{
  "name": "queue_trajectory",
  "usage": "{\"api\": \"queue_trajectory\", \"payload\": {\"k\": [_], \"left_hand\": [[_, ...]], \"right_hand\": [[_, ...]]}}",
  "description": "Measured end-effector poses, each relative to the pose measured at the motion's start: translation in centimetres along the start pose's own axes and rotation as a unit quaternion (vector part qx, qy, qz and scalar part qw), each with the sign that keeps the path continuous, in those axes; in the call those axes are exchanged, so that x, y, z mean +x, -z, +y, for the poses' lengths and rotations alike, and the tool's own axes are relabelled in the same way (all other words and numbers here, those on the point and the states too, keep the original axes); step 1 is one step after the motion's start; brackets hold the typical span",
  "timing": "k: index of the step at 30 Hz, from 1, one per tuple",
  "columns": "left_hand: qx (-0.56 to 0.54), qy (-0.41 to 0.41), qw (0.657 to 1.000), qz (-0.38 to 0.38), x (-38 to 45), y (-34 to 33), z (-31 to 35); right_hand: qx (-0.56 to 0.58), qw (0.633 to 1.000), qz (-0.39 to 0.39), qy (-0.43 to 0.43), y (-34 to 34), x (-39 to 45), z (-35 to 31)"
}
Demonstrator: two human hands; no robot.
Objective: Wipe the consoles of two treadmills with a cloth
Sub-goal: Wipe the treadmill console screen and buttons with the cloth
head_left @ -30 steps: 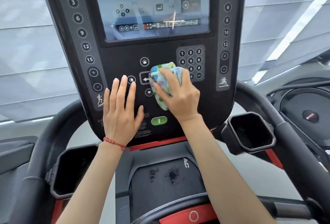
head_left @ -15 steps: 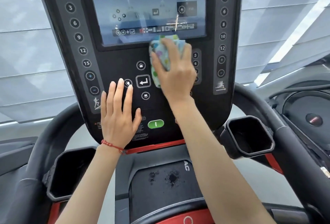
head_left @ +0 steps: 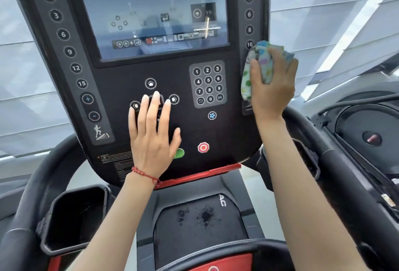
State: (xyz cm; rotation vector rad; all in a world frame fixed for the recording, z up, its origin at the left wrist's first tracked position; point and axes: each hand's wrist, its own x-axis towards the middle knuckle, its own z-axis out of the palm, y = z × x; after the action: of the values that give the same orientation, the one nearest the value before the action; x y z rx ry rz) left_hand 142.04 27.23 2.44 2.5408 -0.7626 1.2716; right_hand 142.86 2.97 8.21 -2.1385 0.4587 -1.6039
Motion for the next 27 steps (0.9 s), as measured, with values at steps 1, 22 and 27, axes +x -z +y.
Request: {"api": "queue_trajectory", "payload": {"k": [1,22,27], "left_hand": [[-0.005,-0.004,1.000,0.000,0.5,-0.2,0.5],[0.013,0.006,1.000,0.005,3.8,-2.5,4.0],[0.021,0.014,1.000,0.015,5.3,-2.3,3.4]], "right_hand": [[0.003,1.000,-0.009,0.012,0.0,-0.5,0.0],[0.045,0.993,-0.047,0.102,-0.4,-0.6,0.7],[0.056,0.994,-0.044,0.088,-2.3,5.0,-1.9]]}}
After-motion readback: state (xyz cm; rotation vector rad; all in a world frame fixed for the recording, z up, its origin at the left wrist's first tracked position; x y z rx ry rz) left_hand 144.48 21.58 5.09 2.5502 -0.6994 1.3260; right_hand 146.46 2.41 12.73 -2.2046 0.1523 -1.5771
